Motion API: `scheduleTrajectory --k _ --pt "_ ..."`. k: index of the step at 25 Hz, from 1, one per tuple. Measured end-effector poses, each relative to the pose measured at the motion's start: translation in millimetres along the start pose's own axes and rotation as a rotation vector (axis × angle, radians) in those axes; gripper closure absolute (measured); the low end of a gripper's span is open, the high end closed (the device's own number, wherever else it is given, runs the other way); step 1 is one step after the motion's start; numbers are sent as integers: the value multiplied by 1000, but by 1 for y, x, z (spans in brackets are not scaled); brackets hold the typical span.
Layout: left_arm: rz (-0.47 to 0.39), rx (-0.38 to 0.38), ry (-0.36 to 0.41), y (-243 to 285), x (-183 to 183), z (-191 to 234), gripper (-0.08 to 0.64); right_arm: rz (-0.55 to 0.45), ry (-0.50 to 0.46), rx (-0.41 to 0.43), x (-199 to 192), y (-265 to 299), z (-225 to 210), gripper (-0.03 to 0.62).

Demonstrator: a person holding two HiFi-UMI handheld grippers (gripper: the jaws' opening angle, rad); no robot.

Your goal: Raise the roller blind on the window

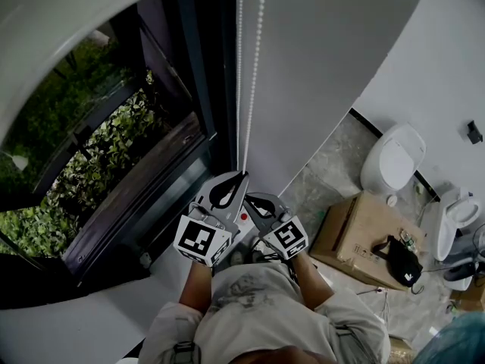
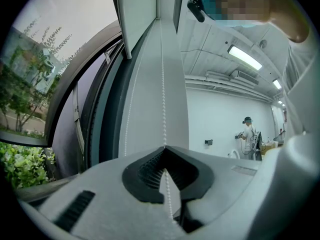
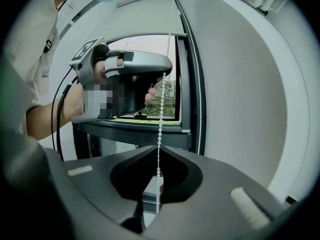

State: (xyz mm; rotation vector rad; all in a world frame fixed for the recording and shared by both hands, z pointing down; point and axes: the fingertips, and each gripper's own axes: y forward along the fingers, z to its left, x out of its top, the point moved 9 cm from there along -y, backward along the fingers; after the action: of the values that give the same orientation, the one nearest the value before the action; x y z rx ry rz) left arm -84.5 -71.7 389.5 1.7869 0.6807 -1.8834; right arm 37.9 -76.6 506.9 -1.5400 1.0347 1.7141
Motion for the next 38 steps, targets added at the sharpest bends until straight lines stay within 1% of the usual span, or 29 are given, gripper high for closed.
scheduleTrajectory --k 5,7,10,15,19,20,24,27,34,36,38 --pt "1 2 3 0 -1 1 549 0 -7 -5 3 -7 1 572" --pt "0 2 6 1 -1 1 549 -19 -12 -3 9 -12 1 562" --pt "-2 4 8 2 0 1 549 -92 -41 5 25 -23 -1 550" --pt "-3 6 6 2 -1 3 549 -178 -17 -11 69 -42 -6 535" --pt "5 2 16 2 0 2 549 -321 -12 -26 117 -52 -16 533" --pt "6 2 17 1 0 2 549 -340 -22 -21 127 -54 -19 532" --pt "5 3 12 1 0 2 549 -337 -102 -6 154 -52 -26 529" --pt "6 3 12 1 -1 1 549 -352 -142 3 172 -46 -27 529" --pt "6 -3 17 3 -1 -1 549 -391 -168 54 207 -33 -28 523" --pt "8 -5 21 3 -1 -2 549 -402 -172 55 215 -29 -29 522" --pt "10 -6 23 3 -1 -4 549 -389 -176 51 219 -27 -30 517"
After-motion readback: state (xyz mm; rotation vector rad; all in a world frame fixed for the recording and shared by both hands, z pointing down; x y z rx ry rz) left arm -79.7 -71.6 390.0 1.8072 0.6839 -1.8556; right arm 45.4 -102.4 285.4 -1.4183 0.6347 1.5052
